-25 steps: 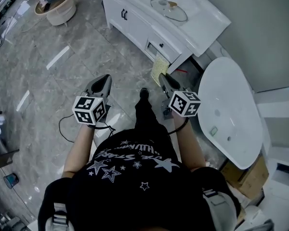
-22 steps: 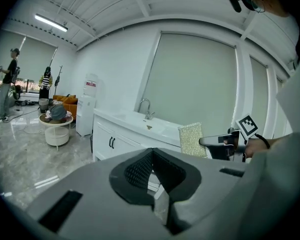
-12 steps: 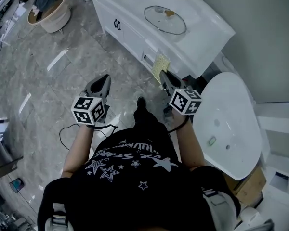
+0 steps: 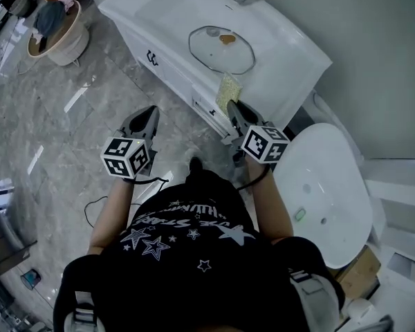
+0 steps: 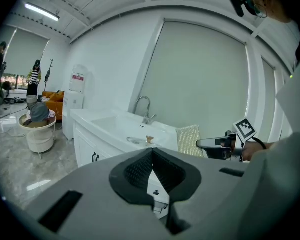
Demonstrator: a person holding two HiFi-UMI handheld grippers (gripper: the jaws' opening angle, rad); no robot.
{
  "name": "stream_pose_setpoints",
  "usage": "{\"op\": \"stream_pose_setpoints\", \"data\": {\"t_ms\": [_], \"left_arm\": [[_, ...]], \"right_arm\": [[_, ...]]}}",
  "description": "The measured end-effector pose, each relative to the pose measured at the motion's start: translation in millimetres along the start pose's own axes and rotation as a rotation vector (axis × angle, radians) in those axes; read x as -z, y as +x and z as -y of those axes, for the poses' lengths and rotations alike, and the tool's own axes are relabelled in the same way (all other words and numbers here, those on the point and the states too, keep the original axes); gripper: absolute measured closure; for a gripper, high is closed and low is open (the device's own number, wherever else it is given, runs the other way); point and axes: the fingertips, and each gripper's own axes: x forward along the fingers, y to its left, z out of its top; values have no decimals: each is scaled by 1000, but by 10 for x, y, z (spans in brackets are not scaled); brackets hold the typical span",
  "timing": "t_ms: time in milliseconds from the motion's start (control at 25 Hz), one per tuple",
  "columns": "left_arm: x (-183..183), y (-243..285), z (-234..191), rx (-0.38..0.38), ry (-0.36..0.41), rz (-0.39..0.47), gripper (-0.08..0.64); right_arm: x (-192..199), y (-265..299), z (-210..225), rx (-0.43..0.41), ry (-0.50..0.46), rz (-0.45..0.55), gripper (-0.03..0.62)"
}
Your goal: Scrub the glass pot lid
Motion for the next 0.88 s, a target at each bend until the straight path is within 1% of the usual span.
{"op": "stream_pose_setpoints", "data": {"t_ms": [280, 520, 760, 880], "left_arm": [[-226, 569, -123, -9, -17, 2, 552], [-356, 825, -180, -8, -28, -2, 552], [-479, 1023, -281, 18, -18, -6, 552], [-555, 1235, -375, 45, -11, -12, 551]], "right_arm": [[-318, 362, 399, 4, 17, -9, 537], [-504, 570, 579, 8, 28, -3, 537], [-539, 693, 692, 51, 41, -12, 537], [-611, 782, 792, 89, 38, -11, 537]]}}
